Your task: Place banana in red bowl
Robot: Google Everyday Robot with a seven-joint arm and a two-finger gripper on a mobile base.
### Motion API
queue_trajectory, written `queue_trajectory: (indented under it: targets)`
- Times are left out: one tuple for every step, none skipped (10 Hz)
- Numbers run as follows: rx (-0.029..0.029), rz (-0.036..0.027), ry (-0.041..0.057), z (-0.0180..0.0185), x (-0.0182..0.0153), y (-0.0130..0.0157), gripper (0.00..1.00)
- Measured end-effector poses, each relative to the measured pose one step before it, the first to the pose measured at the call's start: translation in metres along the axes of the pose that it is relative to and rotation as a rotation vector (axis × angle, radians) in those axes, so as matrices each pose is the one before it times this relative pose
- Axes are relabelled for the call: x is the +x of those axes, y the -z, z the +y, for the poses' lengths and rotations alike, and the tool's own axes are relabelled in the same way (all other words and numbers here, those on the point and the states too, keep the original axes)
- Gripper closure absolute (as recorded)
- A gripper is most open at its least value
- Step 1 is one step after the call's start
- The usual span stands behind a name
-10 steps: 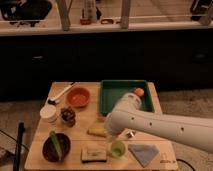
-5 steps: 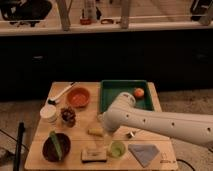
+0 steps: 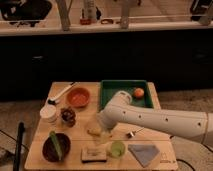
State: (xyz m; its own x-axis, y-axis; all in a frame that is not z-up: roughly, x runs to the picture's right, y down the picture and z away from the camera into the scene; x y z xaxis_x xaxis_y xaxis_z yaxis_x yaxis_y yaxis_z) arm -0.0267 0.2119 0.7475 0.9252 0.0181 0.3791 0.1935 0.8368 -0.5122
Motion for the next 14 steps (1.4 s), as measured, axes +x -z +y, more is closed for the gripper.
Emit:
queue_trajectory:
  targets:
    - [-0.00247, -0.00113, 0.00215, -0.0012, 0.00009, -0.00346, 0.2]
    - [0.00212, -0.00055, -0.00044, -0.00109, 0.00313, -0.00519, 0.2]
    - [0.00151, -0.00071, -0.00402, -0.00014, 0.0056, -0.00732, 0.2]
    - [0.00039, -0.0006, -0.00417, -0.001, 0.00414, -0.00589, 0.2]
    - [-0.00064, 0.00079, -0.00128, -0.00104, 0.00275, -0.00386, 0.2]
    - [-0.00497, 0.00063, -0.00213, -0.00163, 0.00418, -0.00693, 0.2]
    - [-0.00695, -0.0012, -0.00089, -0.00103, 0.00322, -0.00696, 0.25]
    - [-0.00732, -0.00056, -0.00129, -0.00042, 0.00301, -0.00641, 0.32]
    - [-0.01186, -0.00034, 0.0012, -0.00097, 0.00246, -0.00862, 0.43]
    - [-0.01197, 0.00051, 0.00255, -0.00058, 0.00142, -0.00652, 0.52]
    - [-0.01615, -0.00066, 0.00171, 0.00058, 0.00224, -0.00958, 0.62]
    - [-0.01729, -0.00385, -0.00331, 0.00089, 0.00201, -0.0076, 0.74]
    - [-0.00217, -0.00358, -0.00232, -0.00088, 0.00132, -0.00188, 0.84]
    - [-0.00275, 0.00372, 0.00507, 0.0007, -0.00021, 0.00085, 0.94]
